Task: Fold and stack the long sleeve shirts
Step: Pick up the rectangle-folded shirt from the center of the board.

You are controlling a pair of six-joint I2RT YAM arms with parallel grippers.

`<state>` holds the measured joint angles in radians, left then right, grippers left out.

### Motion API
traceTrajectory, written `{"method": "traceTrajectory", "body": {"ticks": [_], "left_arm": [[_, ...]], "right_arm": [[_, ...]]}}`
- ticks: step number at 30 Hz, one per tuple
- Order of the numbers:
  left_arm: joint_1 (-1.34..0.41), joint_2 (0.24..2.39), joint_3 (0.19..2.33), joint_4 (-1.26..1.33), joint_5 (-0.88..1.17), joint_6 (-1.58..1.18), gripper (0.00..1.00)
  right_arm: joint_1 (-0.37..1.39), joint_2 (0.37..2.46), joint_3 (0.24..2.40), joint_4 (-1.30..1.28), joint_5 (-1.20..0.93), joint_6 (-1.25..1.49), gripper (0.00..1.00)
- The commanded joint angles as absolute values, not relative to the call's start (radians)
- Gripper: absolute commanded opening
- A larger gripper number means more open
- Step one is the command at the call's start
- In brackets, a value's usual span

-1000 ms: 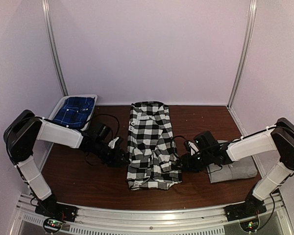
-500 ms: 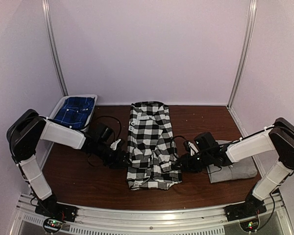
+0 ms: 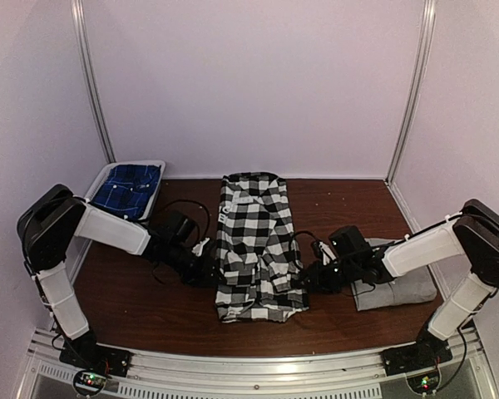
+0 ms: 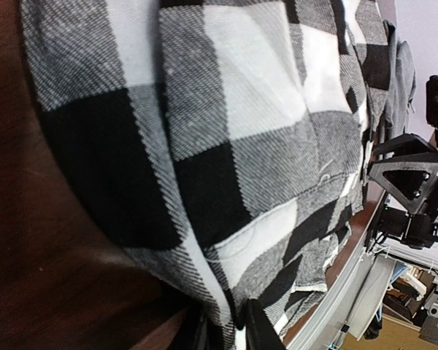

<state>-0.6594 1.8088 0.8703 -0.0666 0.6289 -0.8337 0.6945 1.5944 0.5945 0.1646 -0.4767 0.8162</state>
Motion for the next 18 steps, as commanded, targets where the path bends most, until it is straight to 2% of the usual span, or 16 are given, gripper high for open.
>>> {"method": "traceTrajectory", "body": {"ticks": [1, 6, 10, 18], "left_arm": [[-0.668, 1.813, 0.851, 0.008, 0.687, -0.871, 0.16], [-0.672, 1.792, 0.822, 0.042, 0.706, -0.886, 0.05], [-0.674, 1.754, 0.775, 0.044, 0.703, -0.892, 0.0], [-0.682, 1.648, 0.665, 0.065, 0.703, -0.922, 0.0]], "right_arm": [[0.689, 1.609, 0.57, 0.217, -0.503, 0.839, 0.24], [0.692, 1.608, 0.537, 0.264, -0.535, 0.865, 0.1], [0.703, 1.597, 0.521, 0.265, -0.541, 0.873, 0.01], [0.753, 1.534, 0.495, 0.254, -0.546, 0.919, 0.0]]}}
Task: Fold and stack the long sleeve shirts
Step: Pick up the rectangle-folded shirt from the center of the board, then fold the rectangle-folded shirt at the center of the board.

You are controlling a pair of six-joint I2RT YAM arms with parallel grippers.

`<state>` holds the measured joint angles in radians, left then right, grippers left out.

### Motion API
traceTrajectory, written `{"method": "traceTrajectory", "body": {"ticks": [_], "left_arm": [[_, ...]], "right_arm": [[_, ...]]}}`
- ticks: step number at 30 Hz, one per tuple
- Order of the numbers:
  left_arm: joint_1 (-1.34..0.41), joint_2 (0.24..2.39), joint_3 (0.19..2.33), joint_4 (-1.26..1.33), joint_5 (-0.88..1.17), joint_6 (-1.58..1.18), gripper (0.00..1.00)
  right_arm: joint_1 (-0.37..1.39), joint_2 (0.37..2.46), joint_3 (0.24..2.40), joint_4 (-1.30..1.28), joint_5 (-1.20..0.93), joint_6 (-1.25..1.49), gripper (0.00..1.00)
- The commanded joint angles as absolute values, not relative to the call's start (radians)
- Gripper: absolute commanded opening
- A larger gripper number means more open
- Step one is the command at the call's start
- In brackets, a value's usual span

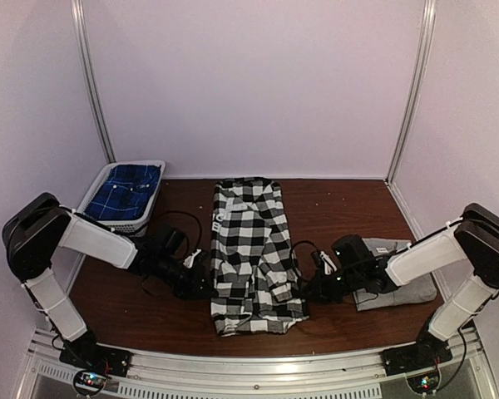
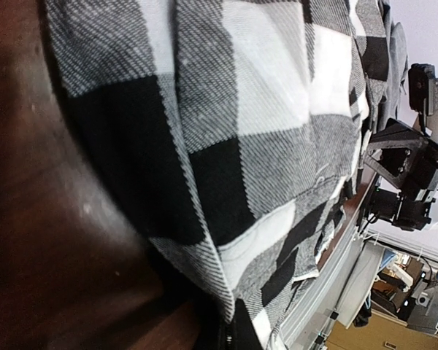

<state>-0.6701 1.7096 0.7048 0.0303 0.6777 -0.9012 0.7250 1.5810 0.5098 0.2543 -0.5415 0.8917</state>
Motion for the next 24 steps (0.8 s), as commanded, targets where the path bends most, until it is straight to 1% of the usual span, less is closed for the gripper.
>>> {"method": "traceTrajectory", "body": {"ticks": [1, 12, 20, 24], "left_arm": [[-0.683, 1.639, 0.658, 0.069, 0.707, -0.927, 0.0], [-0.676, 1.595, 0.664, 0.122, 0.75, -0.973, 0.0], [-0.612, 1.586, 0.67, 0.341, 0.857, -1.173, 0.0], [-0.551, 1.611, 0.66, 0.525, 0.884, -1.331, 0.0]], "right_arm": [[0.757, 1.527, 0.497, 0.253, -0.543, 0.922, 0.0], [0.761, 1.48, 0.589, 0.207, -0.528, 0.944, 0.0], [0.725, 1.521, 0.696, 0.283, -0.547, 1.002, 0.0], [0.679, 1.577, 0.747, 0.371, -0.564, 1.049, 0.0]]}}
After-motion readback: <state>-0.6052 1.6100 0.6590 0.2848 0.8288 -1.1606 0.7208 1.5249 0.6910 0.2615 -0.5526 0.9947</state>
